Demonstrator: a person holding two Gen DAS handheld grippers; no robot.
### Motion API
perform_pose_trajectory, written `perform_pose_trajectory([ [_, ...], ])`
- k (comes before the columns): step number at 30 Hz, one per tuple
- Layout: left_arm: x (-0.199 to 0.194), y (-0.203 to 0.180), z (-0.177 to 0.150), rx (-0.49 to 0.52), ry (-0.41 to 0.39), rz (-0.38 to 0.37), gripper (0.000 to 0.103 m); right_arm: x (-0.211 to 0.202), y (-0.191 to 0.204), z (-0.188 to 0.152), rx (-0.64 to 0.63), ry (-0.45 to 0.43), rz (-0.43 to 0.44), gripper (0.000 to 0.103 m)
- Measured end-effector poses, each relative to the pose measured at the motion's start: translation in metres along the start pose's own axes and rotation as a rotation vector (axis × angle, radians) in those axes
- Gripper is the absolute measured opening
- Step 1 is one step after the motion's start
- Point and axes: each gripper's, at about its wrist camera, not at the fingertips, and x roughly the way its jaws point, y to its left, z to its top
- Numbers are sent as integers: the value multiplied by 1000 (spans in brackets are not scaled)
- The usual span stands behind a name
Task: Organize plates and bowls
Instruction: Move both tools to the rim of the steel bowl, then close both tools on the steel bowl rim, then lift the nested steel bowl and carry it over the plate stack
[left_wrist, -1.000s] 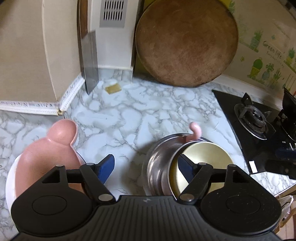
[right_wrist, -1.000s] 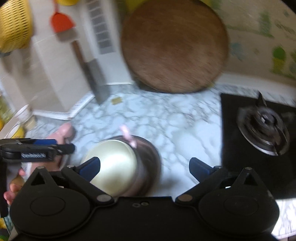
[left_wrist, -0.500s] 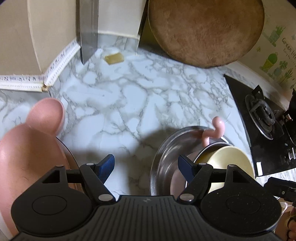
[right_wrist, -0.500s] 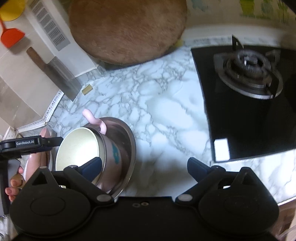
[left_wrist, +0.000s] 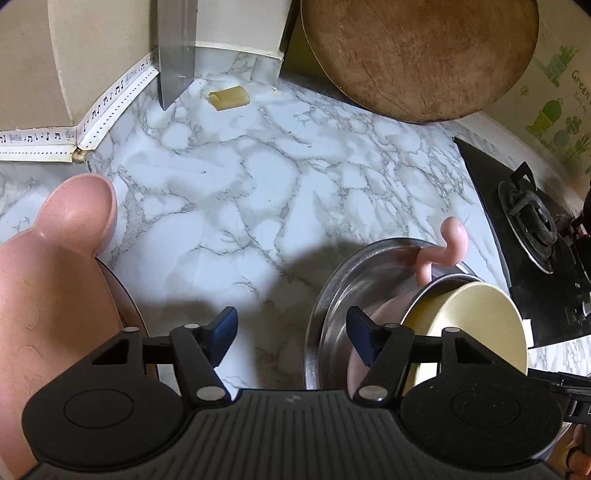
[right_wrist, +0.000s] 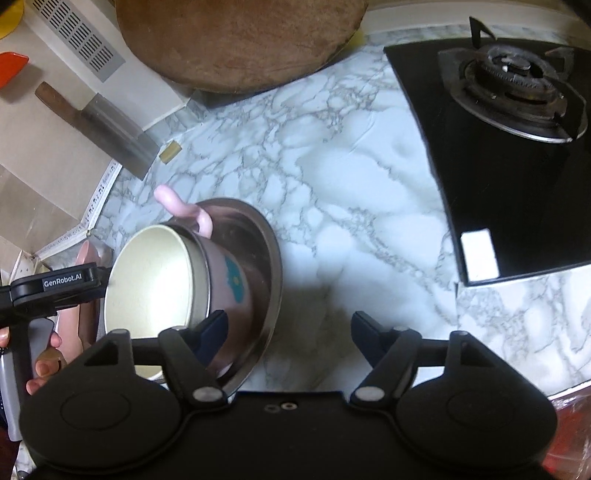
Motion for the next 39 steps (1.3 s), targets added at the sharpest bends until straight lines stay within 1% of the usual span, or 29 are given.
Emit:
perform_pose_trajectory([
  [1,1,0,0,-2,2,-4,59,1,1,-1,-1,3,-1,69],
  [3,2,2,-1,-12,8,-11,52,3,2,-1,-3,7,-4,65],
  [4,3,3,-2,-18,11,-15,51,4,3,-1,-1,12,-3,63],
  [7,2,5,-5,-33,11,-22,49,7,3,-1,6,20,-7,61],
  [8,2,4,-5,-34,12,-23,45,8,3,-1,7,20,-10,61],
  [10,2,5,-6,-47,11,-31,43,10,4,-2,1,21,-15,59],
  [12,2,4,-7,-55,7,-35,37,12,5,-2,-3,24,-20,58],
  [14,0,5,-9,-66,2,-37,33,14,6,-2,-6,25,-23,56],
  [16,0,6,-11,-86,0,-44,33,16,6,-1,-10,26,-24,52],
  [19,0,7,-13,-103,1,-52,27,18,8,0,-17,27,-23,47],
  [22,0,6,-14,-109,-2,-53,24,21,11,2,-29,24,-32,43],
  [26,-1,6,-15,-121,-1,-64,18,27,11,7,-47,27,-46,42],
  [29,-2,5,-16,-125,-4,-66,15,30,11,8,-48,25,-42,38],
  [30,-2,5,-16,-126,-5,-70,12,30,12,8,-50,25,-44,34],
  [34,-3,3,-18,-127,-13,-60,12,30,18,7,-67,16,-30,22],
  [36,-4,2,-18,-124,-17,-53,12,30,22,6,-81,12,-32,19],
  [39,-6,-1,-19,-114,-26,-40,12,30,24,7,-91,10,-54,18],
])
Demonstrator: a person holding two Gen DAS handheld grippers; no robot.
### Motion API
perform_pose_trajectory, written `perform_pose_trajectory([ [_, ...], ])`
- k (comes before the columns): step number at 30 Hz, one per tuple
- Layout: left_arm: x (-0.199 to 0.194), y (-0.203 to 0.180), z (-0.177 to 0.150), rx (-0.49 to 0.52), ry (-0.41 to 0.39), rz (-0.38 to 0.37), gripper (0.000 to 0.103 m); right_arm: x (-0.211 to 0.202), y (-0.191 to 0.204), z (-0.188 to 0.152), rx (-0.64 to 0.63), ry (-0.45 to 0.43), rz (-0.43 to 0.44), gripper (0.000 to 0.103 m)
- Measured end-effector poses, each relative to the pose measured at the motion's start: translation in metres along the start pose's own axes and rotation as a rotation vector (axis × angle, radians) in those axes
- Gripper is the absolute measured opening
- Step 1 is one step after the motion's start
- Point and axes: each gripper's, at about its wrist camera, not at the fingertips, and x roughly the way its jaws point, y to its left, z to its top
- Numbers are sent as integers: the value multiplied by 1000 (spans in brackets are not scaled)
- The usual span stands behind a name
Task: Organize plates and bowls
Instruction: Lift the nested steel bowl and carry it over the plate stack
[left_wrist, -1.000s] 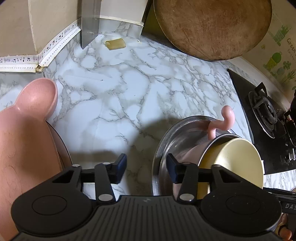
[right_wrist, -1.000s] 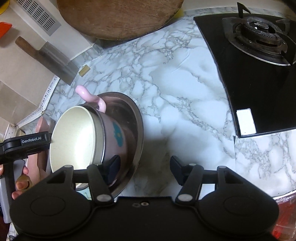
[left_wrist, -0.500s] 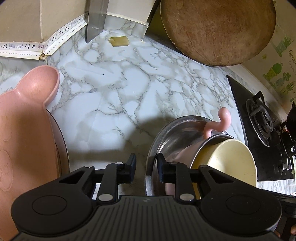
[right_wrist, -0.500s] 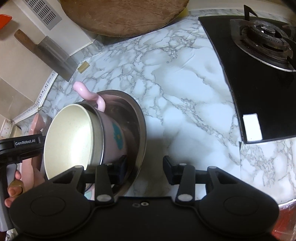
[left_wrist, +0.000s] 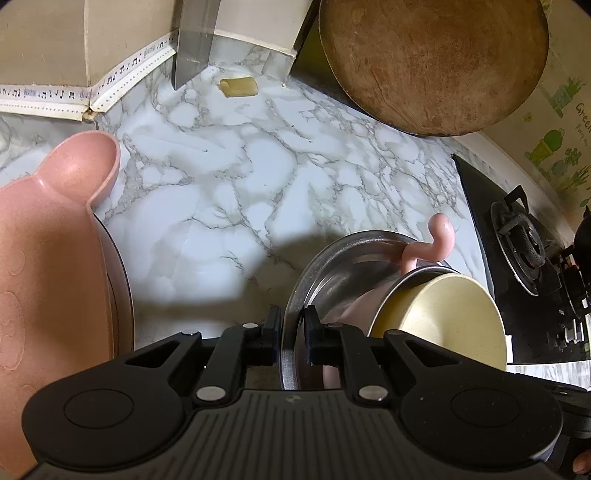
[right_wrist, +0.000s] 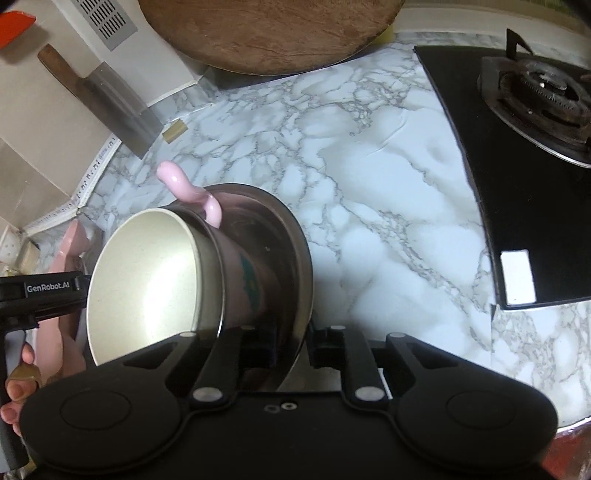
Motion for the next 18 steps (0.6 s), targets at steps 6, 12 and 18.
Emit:
perform_pose_trajectory([
  [6,-2,-2,-2,-2,-4,2,12,-2,1,-1,-12,9,-15,17],
  [12,-11,-6,-2,12,-18,-5,12,-10,3,-1,-24,5,-15,17],
  [18,-28,-10,1,6,-35,-10,12,-25,9,3,-34,4,-14,16],
])
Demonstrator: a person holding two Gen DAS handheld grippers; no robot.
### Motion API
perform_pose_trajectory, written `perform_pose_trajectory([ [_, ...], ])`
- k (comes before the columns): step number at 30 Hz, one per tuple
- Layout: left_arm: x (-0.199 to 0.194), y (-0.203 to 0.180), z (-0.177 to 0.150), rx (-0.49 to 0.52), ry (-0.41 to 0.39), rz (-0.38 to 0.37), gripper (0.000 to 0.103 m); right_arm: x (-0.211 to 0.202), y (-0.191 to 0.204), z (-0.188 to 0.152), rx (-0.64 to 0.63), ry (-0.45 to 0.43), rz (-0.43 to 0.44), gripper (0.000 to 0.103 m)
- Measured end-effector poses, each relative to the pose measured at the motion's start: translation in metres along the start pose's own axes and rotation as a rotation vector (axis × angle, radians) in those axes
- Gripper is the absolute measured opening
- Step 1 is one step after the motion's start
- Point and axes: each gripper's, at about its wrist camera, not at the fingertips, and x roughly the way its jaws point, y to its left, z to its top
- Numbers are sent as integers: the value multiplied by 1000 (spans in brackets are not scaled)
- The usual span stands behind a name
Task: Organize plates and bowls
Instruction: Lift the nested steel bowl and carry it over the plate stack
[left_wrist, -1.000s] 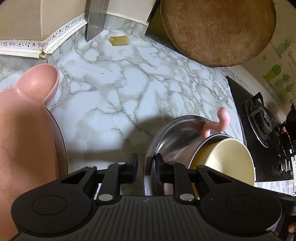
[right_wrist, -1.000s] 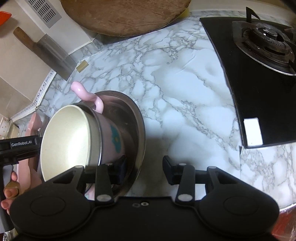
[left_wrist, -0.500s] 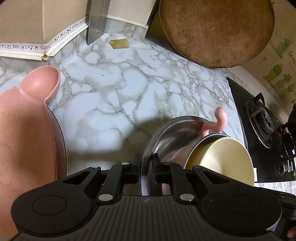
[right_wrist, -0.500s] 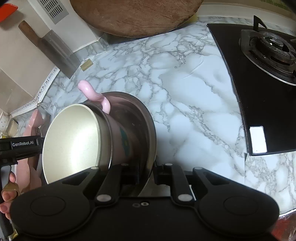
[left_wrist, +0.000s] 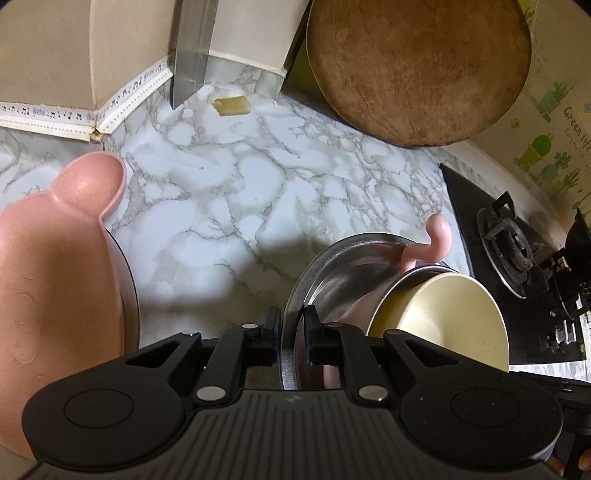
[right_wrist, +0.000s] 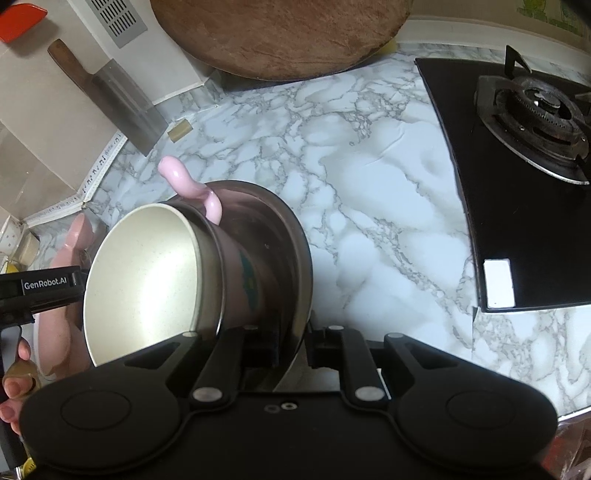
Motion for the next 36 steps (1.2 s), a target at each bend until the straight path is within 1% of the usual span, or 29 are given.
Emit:
perform_pose_trajectory([
  [10,-49,7,15,-43,-54,10,11,-31,31,19,-50,-19,8,16],
  [17,-83,33,24,-92,-96,47,11,-37,65,34,-104,-27,47,16],
  [26,-120,88,22,-179,-156,113,11,-28,126,43,-193,-11,119,16],
  [29,-130,109,16,-215,-165,131,11,-21,148,41,-227,-8,136,16],
  [36,-144,157,7,-275,-175,187,12,2,194,33,-278,36,185,16],
])
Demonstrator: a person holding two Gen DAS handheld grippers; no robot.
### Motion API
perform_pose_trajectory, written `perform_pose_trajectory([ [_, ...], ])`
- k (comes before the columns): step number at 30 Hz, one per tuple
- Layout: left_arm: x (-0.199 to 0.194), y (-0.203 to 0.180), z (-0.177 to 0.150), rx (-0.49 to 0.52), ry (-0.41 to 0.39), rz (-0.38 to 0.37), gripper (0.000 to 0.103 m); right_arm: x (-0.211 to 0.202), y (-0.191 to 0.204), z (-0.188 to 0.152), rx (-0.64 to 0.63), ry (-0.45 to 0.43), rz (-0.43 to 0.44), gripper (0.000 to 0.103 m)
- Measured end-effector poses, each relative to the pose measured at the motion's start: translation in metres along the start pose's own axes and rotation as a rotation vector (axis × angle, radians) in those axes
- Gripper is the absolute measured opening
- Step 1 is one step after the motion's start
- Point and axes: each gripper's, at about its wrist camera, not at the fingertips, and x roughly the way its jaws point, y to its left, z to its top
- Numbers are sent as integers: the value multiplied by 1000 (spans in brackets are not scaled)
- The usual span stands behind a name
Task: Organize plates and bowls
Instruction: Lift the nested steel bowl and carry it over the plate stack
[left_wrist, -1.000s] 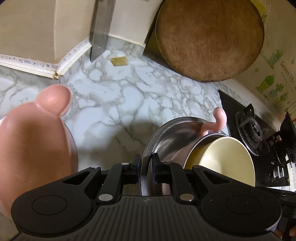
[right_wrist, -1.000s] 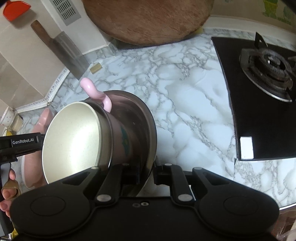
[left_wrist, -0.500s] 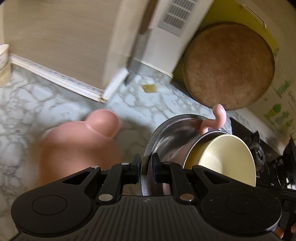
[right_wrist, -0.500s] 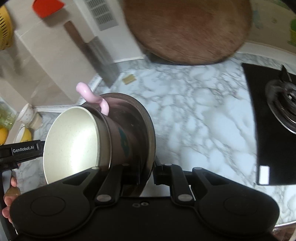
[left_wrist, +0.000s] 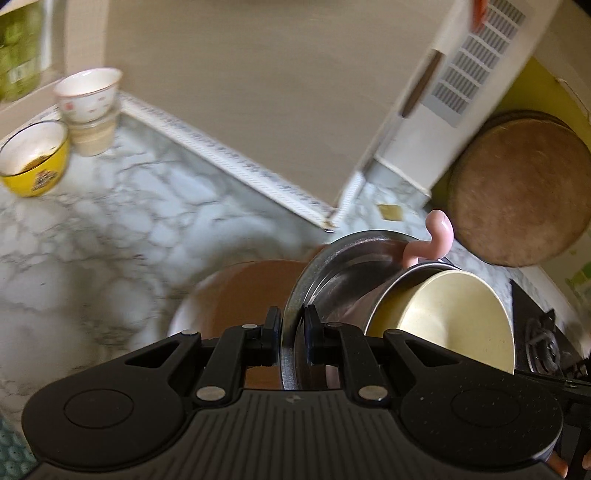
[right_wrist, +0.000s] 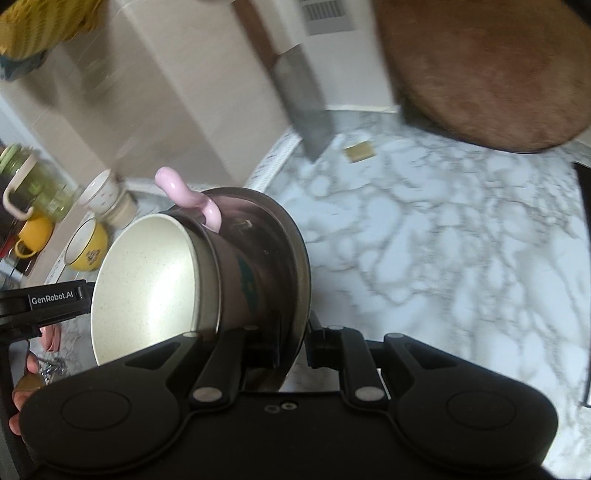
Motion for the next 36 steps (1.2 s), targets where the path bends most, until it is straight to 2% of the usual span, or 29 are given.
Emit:
perform_pose_trajectory([
  [6,13,38,-2,-37,19,23,12,30,27,-5,-36,50,15,16],
  [12,30,59,-5,-45,40,2,12,51,40,-10,-72,77,-9,16],
  [22,56,66,-5,-30,57,-21,13,64,48,-16,-113,80,-71,16],
  [36,68,70,-4,-27,53,-35,14,77,45,-18,-97,92,-86,16],
])
